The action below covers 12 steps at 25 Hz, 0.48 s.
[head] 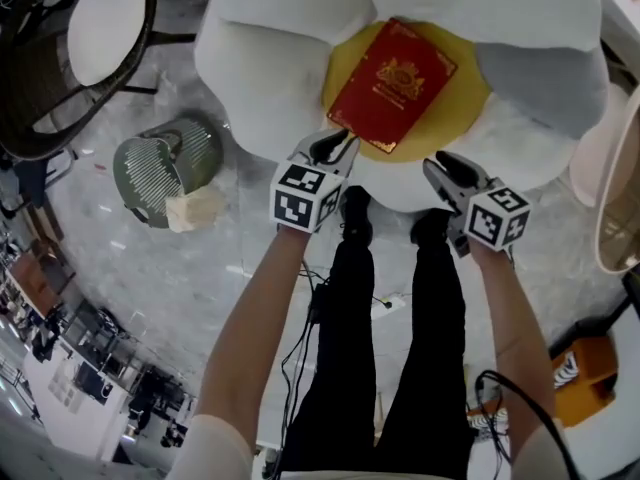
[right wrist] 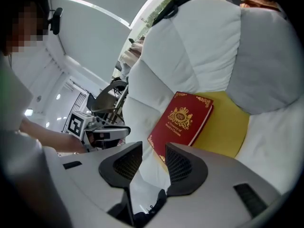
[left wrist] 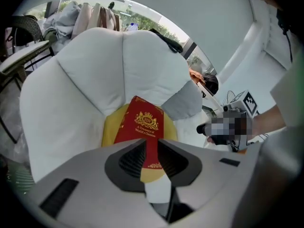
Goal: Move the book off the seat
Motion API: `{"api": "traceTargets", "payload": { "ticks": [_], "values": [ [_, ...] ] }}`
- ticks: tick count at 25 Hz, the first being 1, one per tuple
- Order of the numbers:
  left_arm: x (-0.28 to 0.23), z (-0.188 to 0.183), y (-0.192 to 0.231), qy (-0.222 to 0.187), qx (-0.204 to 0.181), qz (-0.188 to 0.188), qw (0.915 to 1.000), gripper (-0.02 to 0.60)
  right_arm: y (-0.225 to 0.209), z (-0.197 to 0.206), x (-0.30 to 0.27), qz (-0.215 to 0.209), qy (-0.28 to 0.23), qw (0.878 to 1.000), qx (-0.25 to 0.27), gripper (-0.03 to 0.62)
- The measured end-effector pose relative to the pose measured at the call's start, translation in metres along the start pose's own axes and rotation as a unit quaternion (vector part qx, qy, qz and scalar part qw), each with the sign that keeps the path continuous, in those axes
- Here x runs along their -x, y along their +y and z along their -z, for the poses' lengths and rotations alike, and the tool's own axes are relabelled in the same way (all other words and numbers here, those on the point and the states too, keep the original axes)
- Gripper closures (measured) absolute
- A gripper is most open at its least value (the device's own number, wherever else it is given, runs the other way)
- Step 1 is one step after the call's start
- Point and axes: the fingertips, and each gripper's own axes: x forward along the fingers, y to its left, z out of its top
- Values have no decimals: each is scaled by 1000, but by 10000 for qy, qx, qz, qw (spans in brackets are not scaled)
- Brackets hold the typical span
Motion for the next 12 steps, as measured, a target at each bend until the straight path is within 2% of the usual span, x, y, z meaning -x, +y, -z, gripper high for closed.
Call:
{"api": "traceTargets", "payload": {
  "ticks": [12],
  "values": [
    [-63,28,63,687,-289,-259,9969,451,-53,44,-72,238,292,9984,-418,407]
  ]
}}
